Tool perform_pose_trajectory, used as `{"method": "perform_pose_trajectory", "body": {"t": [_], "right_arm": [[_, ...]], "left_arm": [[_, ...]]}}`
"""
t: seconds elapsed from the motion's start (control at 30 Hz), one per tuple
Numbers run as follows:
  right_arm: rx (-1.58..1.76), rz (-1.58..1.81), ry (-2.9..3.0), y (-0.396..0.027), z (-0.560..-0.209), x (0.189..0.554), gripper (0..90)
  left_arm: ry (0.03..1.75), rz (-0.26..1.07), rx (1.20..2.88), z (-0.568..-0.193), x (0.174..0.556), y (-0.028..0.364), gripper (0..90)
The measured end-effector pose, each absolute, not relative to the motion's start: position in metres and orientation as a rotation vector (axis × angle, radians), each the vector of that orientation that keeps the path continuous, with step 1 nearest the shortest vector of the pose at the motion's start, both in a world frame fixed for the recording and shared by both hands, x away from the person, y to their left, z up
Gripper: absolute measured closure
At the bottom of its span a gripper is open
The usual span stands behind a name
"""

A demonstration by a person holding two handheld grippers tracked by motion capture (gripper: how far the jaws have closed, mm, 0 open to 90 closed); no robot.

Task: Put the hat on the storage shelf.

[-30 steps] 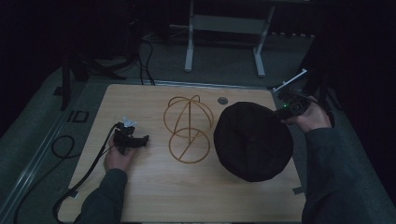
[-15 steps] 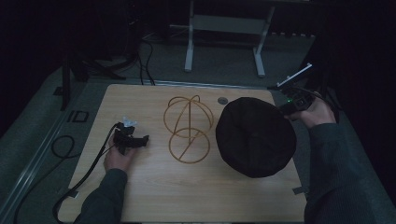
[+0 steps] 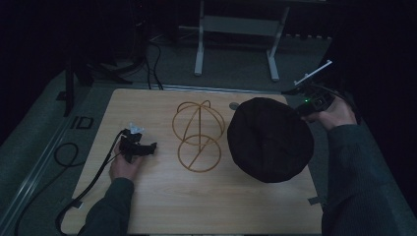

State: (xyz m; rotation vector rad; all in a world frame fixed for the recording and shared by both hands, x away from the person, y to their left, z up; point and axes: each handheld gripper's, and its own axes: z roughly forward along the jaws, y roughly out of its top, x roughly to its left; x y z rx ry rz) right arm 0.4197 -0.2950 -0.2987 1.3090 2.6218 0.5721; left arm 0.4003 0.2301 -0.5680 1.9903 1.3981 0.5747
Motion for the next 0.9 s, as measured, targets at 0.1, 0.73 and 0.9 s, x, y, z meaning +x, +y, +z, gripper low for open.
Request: {"method": "perform_pose_trajectory", "body": {"t": [0.1,0.73,0.9], "right_arm": [[1.319,0.565,2.625,-0.295,-0.297,0.421,79.4],[1.373,0.603,2.602,-0.297,-0.284,0.424,79.3],[1.376,0.597,2.600,-0.295,-0.281,0.425,79.3]], "left_arm": [[1.398,0.575,1.990,-0.568,0.400,0.230,14.0],[1.398,0.575,1.990,-0.568,0.400,0.230,14.0],[1.398,0.575,1.990,-0.568,0.400,0.230,14.0]]}}
